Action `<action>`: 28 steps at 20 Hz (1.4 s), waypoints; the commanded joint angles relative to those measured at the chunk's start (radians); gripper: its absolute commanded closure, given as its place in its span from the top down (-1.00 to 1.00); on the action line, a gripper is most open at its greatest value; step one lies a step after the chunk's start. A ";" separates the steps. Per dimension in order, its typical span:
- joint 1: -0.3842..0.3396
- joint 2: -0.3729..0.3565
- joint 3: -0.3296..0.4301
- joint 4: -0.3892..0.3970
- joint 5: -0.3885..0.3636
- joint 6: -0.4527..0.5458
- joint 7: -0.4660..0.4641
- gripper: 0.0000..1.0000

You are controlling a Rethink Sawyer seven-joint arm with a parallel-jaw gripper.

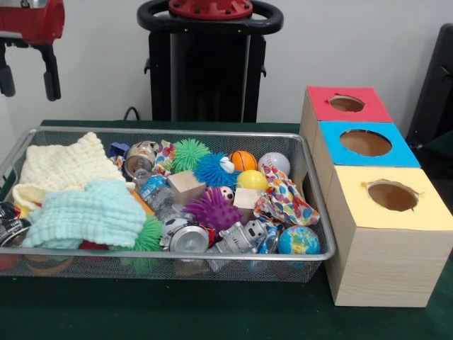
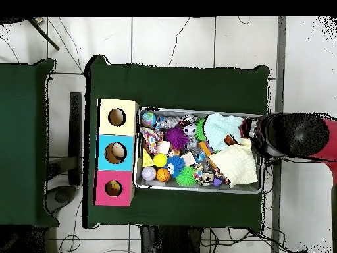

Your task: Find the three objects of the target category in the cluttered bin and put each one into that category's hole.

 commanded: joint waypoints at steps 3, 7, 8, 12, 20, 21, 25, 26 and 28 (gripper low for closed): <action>0.005 0.032 0.056 0.012 -0.046 0.014 -0.250 1.00; 0.019 0.029 0.044 0.050 -0.040 -0.001 -0.197 1.00; 0.022 0.031 0.044 0.060 -0.039 -0.011 -0.187 1.00; 0.043 0.026 0.038 0.087 -0.036 -0.033 -0.144 1.00; 0.067 0.026 0.018 0.132 -0.052 -0.101 -0.093 1.00; 0.070 0.027 0.015 0.136 -0.053 -0.109 -0.086 1.00; 0.079 0.022 0.007 0.144 -0.049 -0.113 -0.077 1.00; 0.082 0.021 0.007 0.144 -0.046 -0.112 -0.077 1.00; 0.087 0.020 0.004 0.145 -0.042 -0.109 -0.072 1.00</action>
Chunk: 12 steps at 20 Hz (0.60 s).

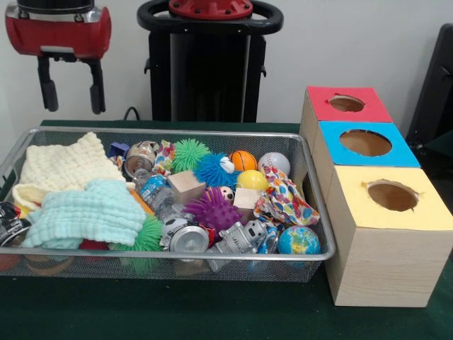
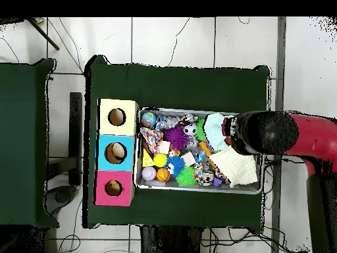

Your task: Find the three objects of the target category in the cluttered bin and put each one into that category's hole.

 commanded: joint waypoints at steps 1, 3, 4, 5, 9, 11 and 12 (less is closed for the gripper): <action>0.023 0.018 -0.001 0.099 -0.028 -0.039 -0.066 1.00; 0.025 0.008 -0.004 0.108 -0.014 -0.027 -0.057 1.00; 0.025 0.001 -0.003 0.112 -0.008 -0.022 -0.057 1.00; 0.026 -0.006 -0.002 0.113 -0.003 -0.016 -0.056 1.00; 0.031 -0.013 0.009 0.096 0.015 0.025 -0.076 1.00; 0.032 -0.022 0.012 0.092 0.022 0.036 -0.079 1.00; 0.032 -0.023 0.015 0.091 0.030 0.044 -0.080 1.00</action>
